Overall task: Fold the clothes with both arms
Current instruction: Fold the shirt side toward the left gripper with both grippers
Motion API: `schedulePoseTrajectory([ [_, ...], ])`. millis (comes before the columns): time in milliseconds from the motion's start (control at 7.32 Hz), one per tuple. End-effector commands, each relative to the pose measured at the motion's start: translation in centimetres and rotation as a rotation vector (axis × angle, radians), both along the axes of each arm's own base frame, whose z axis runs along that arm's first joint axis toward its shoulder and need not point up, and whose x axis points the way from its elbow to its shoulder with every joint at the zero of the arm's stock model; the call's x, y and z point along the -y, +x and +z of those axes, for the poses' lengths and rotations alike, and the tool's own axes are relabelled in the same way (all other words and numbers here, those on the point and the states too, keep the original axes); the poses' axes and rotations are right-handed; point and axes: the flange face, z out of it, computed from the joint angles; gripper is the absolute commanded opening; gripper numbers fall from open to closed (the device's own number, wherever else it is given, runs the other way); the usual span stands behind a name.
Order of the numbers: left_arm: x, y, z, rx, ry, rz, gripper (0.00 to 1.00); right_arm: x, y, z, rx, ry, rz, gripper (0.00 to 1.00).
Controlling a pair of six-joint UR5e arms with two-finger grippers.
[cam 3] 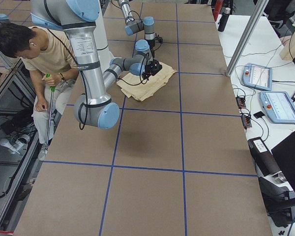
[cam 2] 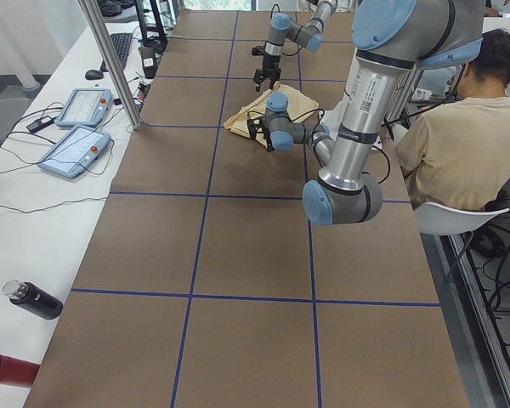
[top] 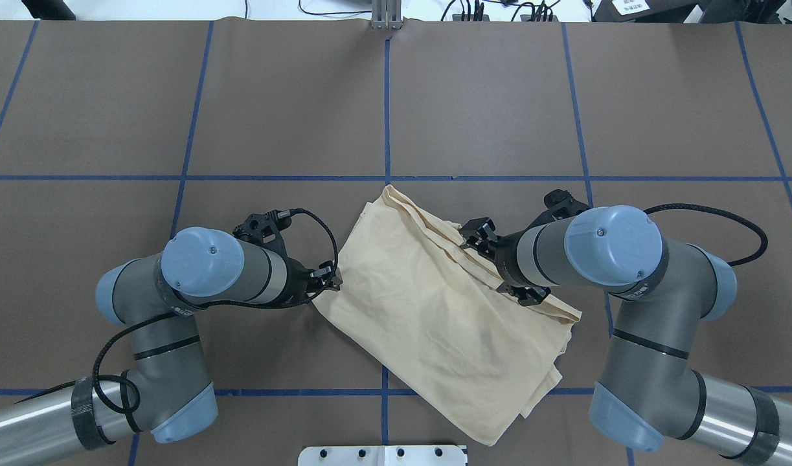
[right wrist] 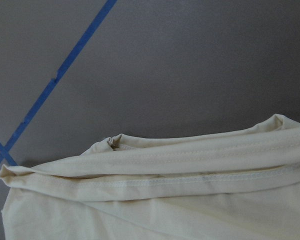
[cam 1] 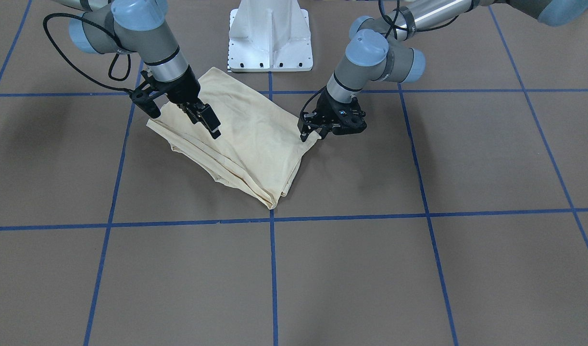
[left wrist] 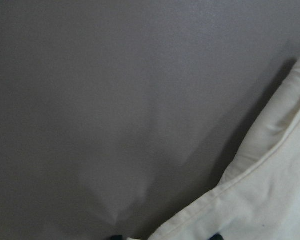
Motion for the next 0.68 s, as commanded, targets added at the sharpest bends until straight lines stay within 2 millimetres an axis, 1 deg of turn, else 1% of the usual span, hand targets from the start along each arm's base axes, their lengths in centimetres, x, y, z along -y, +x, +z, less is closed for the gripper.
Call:
schedulePoseTrajectory([
  [0, 0.0, 0.1, 0.1, 0.002, -0.001, 0.002, 0.29, 0.1, -0.1, 0.2, -0.005, -0.002, 0.000, 1.00],
  [137, 0.0, 0.0, 0.0, 0.001, 0.001, -0.001, 0.00, 0.2, -0.4, 0.6, -0.013, -0.006, 0.000, 1.00],
  [410, 0.4, -0.8, -0.7, -0.004, 0.043, -0.016, 0.00, 0.3, -0.6, 1.1, -0.021, -0.010, 0.000, 1.00],
  [546, 1.3, -1.5, -0.6, 0.001, 0.064, -0.022, 0.00, 0.4, -0.8, 1.4, -0.028, -0.014, -0.001, 1.00],
])
